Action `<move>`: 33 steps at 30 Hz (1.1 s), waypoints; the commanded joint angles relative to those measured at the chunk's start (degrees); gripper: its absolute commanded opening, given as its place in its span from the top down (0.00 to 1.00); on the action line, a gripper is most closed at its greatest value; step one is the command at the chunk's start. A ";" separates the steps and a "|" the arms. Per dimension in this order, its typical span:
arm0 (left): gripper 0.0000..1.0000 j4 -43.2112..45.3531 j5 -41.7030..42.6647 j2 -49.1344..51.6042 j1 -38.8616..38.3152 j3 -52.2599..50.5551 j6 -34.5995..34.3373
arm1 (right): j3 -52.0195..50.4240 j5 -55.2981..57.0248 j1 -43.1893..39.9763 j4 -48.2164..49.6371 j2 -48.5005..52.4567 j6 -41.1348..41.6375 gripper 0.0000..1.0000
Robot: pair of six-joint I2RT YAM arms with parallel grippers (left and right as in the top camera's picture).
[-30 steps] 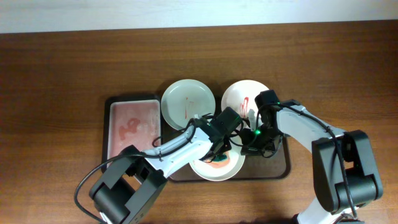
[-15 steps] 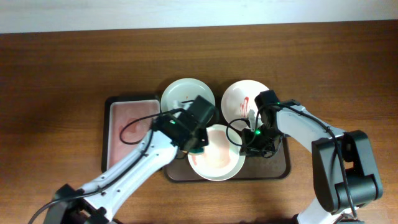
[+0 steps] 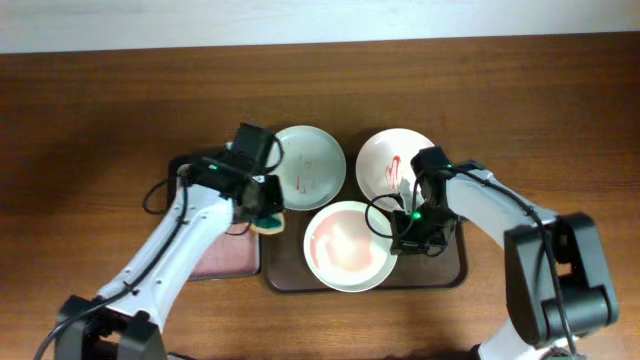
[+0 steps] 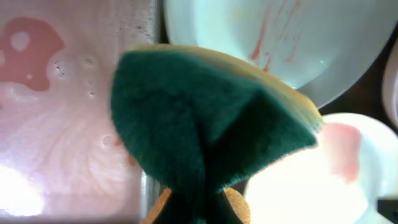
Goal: Clean dirty plates on tray and stack at the side
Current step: 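Carry the bottom plate right with the right gripper and set it on the table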
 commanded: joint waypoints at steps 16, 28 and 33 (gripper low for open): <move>1.00 -0.85 0.55 -0.13 8.50 -0.22 12.20 | 4.79 47.15 10.84 -6.54 -25.07 10.43 0.96; 1.00 -0.63 0.46 -0.13 8.50 -0.22 12.20 | 6.08 86.03 42.88 -2.29 -25.07 12.85 0.96; 1.00 -0.63 0.50 -0.13 8.50 -0.22 12.15 | 6.08 86.71 43.71 -1.92 -25.07 12.63 0.96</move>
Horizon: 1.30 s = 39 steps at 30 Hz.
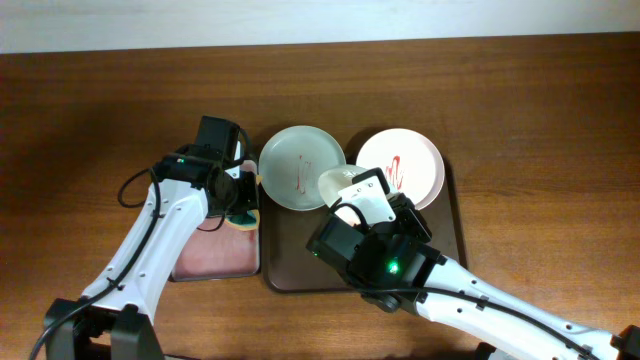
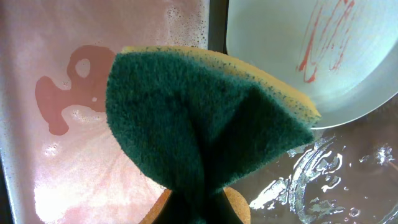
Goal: Clean dirty plates on tray and stack at the side
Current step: 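Carry the bottom plate right with the right gripper and set it on the table, then grip the rim of the pale green plate with the right gripper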
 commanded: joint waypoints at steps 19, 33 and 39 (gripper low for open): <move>1.00 0.13 -0.61 -0.13 0.35 -0.22 0.90 | 1.40 -63.06 -64.35 2.27 -1.03 9.29 0.96; 1.00 0.09 -0.59 -0.13 0.35 -0.22 0.90 | 1.42 -67.41 -89.70 7.78 13.38 2.97 0.86; 1.00 0.15 -0.59 -0.13 0.35 -0.22 0.87 | 2.16 -98.49 -82.66 12.63 13.35 -10.67 0.47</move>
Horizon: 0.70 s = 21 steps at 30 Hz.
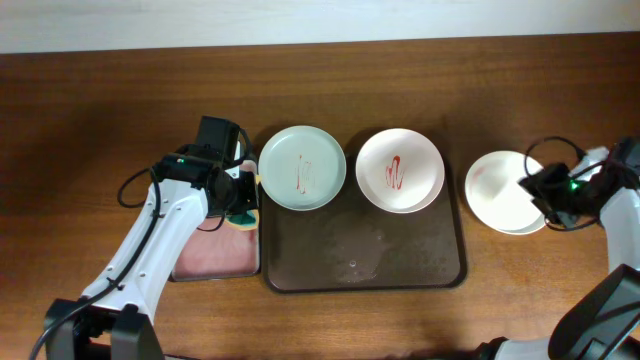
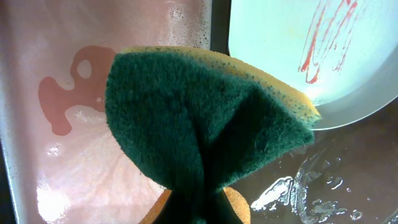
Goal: Clean dirty plates on tray and stack at the side
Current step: 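Grip the rim of the pale green plate with the right gripper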
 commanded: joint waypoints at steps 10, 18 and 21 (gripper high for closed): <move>1.00 0.11 -0.17 -0.15 0.35 -0.22 0.85 | 1.75 7.87 43.58 10.03 0.85 -6.16 0.36; 1.00 0.11 -0.17 -0.15 0.35 -0.22 0.85 | 1.75 12.35 57.18 21.16 11.34 13.03 0.43; 1.00 0.09 -0.17 -0.15 0.35 -0.22 0.85 | 1.75 12.11 57.79 24.06 15.67 16.46 0.49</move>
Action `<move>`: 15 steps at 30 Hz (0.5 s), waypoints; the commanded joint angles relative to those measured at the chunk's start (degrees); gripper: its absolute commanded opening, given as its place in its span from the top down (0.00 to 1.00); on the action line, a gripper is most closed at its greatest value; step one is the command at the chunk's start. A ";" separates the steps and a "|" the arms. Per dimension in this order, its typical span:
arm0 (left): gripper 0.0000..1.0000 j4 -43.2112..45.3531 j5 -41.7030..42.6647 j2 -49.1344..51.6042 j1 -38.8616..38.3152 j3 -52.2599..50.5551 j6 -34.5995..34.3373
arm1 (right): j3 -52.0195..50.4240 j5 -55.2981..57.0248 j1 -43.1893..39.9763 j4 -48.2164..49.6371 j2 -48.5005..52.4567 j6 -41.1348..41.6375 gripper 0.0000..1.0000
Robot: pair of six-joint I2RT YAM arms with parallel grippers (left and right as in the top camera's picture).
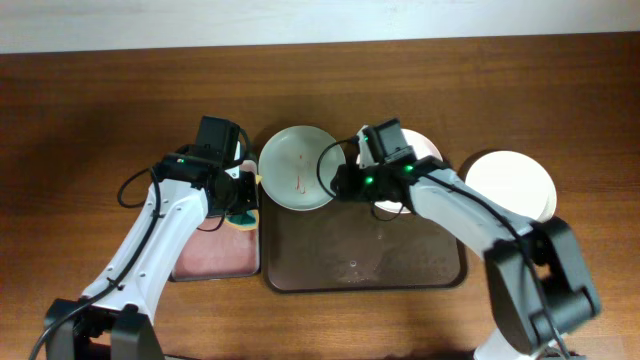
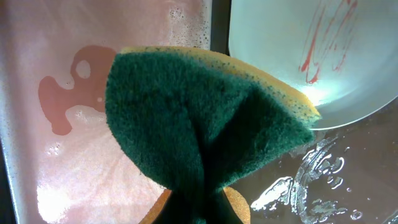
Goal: Clean dirty plates on tray and stack at the side
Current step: 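Grip the rim of the pale green plate with the right gripper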
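Note:
Two dirty plates stand at the back of the dark tray (image 1: 420, 265). The left plate (image 1: 295, 170) (image 2: 311, 50) is pale with red streaks. My right arm covers most of the right plate (image 1: 430, 150). One white plate (image 1: 512, 185) lies on the table right of the tray. My left gripper (image 1: 240, 210) (image 2: 199, 205) is shut on a green and yellow sponge (image 2: 205, 124), held over the border between the pink tray and the dark tray. My right gripper (image 1: 345, 180) sits at the left plate's right rim; its jaws are hidden.
A pink tray (image 1: 215, 255) (image 2: 62, 124) holding soapy water lies left of the dark tray. Water puddles (image 2: 311, 180) cover the dark tray's floor in front of the plates. Brown tabletop (image 1: 100, 120) surrounds both trays.
My right gripper was at the white plate on the table at the far right. It is now over the tray at the left plate's right rim. The left arm and sponge have not moved.
Three plates stood on the tray, with my right gripper at the front one and the sponge beside it. Then the front spot was bare and wet, and the sponge was back by the pink tray. Later that plate lay on the table at the right.

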 commanded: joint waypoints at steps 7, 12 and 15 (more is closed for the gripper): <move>1.00 0.11 -0.17 -0.15 0.35 -0.20 0.87 | 0.66 -7.08 2.08 0.07 5.60 5.75 0.92; 1.00 0.15 -0.17 -0.15 0.35 -0.22 0.85 | 0.66 -13.88 2.08 -17.49 5.60 5.75 0.96; 1.00 0.13 -0.15 -0.15 0.35 -0.22 0.85 | 0.66 -13.81 2.08 -24.00 5.60 5.73 0.96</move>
